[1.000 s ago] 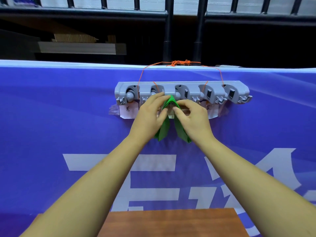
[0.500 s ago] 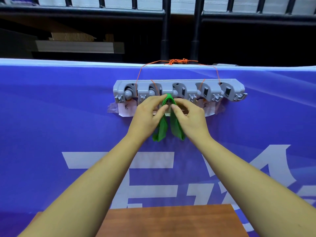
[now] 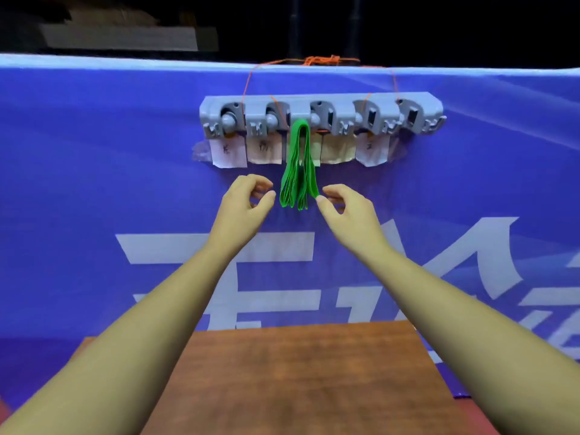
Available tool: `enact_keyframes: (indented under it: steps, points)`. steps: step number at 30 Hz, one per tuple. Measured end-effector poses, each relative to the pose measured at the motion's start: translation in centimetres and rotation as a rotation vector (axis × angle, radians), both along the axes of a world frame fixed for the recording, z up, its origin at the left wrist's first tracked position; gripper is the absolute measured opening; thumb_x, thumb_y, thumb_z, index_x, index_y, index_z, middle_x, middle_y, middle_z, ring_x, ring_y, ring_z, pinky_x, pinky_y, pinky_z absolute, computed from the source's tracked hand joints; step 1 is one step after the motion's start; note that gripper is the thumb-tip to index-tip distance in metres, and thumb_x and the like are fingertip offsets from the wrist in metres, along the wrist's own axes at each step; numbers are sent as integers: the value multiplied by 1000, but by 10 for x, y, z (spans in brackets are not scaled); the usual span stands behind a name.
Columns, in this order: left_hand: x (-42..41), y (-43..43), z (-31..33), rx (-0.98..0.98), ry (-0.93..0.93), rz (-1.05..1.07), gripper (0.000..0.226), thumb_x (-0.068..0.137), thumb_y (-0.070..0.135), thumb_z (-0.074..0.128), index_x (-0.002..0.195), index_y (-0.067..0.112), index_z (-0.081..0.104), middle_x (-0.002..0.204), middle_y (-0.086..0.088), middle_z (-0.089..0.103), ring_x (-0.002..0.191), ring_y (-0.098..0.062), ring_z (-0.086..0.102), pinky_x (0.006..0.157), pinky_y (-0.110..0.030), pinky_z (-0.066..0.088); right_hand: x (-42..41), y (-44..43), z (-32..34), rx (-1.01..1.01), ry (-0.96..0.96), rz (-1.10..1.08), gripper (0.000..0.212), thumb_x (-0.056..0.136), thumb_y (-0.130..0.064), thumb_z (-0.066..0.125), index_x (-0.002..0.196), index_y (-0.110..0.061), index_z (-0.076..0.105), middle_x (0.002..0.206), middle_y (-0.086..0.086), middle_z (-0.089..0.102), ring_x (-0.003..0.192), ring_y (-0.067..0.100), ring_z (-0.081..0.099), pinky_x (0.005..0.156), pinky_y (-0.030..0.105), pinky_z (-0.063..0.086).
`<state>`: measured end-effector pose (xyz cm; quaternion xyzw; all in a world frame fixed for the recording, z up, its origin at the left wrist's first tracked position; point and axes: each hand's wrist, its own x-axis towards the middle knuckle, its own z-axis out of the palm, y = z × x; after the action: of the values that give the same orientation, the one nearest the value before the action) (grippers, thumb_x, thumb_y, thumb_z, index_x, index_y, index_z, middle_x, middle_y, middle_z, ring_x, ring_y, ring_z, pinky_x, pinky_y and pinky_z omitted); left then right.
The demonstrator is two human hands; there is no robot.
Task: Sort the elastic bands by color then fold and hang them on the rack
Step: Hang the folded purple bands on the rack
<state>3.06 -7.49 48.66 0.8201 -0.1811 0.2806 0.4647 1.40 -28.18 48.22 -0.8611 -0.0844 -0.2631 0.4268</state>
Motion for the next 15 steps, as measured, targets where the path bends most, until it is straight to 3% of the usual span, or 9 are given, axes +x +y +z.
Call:
enact_keyframes:
  steps: [4, 9, 12, 15]
  points:
    - [-23, 21, -72, 83, 207, 17, 10, 93, 19, 59, 102, 17, 63, 97, 2, 63, 89, -11, 58, 74, -14, 41, -25, -6, -74, -94, 171, -24, 38, 94, -32, 57, 127, -13, 59, 121, 2, 62, 113, 16, 56, 94, 26, 41]
    - [-62, 40, -173, 239, 499, 20, 11, 91, 20, 62, 100, 14, 63, 95, 0, 62, 84, -12, 58, 69, -7, 36, -44, 6, -172, -188, 424, 10, 42, 92, -33, 58, 128, -10, 57, 129, 9, 59, 120, 24, 55, 101, 34, 43]
    - [-88, 52, -229, 296, 660, 34, 5, 88, 18, 62, 92, 16, 62, 87, 3, 59, 73, -5, 54, 67, -17, 39, -59, 21, -225, -227, 546, 48, 43, 91, -30, 61, 127, -5, 58, 127, 14, 60, 119, 27, 56, 100, 31, 40]
    - [-108, 64, -281, 365, 778, 34, 5, 84, 14, 64, 87, 16, 60, 88, -6, 62, 80, -20, 58, 76, -28, 43, -78, 40, -275, -277, 651, 115, 42, 91, -26, 62, 125, -2, 59, 123, 18, 62, 118, 31, 57, 100, 29, 38]
